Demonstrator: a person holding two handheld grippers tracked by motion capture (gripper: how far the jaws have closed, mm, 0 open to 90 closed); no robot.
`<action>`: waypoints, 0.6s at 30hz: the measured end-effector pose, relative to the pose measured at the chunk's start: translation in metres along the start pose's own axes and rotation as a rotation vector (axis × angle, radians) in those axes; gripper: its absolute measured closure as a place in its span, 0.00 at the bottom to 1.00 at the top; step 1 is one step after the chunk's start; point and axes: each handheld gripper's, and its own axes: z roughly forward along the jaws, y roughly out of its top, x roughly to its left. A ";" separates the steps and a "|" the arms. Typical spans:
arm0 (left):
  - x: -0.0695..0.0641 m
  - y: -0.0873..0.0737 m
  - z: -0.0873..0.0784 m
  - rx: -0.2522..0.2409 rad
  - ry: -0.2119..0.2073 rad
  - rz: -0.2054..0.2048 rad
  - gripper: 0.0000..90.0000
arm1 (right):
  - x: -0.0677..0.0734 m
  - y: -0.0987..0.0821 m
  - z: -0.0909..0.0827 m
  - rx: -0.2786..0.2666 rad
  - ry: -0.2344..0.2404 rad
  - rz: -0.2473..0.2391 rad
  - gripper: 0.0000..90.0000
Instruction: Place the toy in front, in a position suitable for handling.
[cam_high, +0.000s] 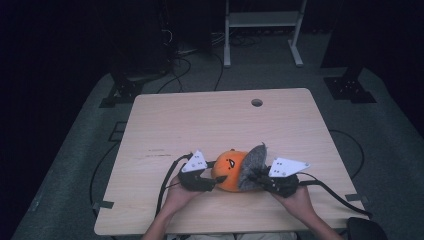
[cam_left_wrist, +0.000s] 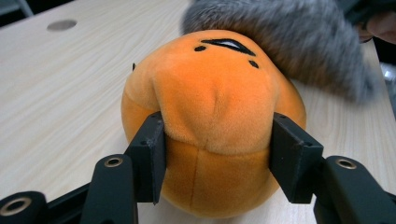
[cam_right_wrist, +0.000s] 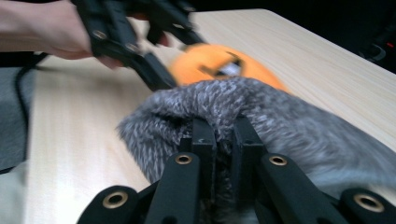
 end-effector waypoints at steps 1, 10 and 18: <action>-0.003 0.002 0.001 0.017 0.007 0.029 0.49 | 0.005 0.003 0.004 -0.003 0.009 -0.018 0.91; 0.000 -0.001 0.001 -0.015 0.045 -0.032 0.21 | -0.006 0.013 0.007 -0.024 -0.006 -0.001 0.91; -0.008 0.001 0.006 0.010 -0.011 0.028 0.44 | 0.009 0.017 0.009 -0.041 0.040 -0.012 0.91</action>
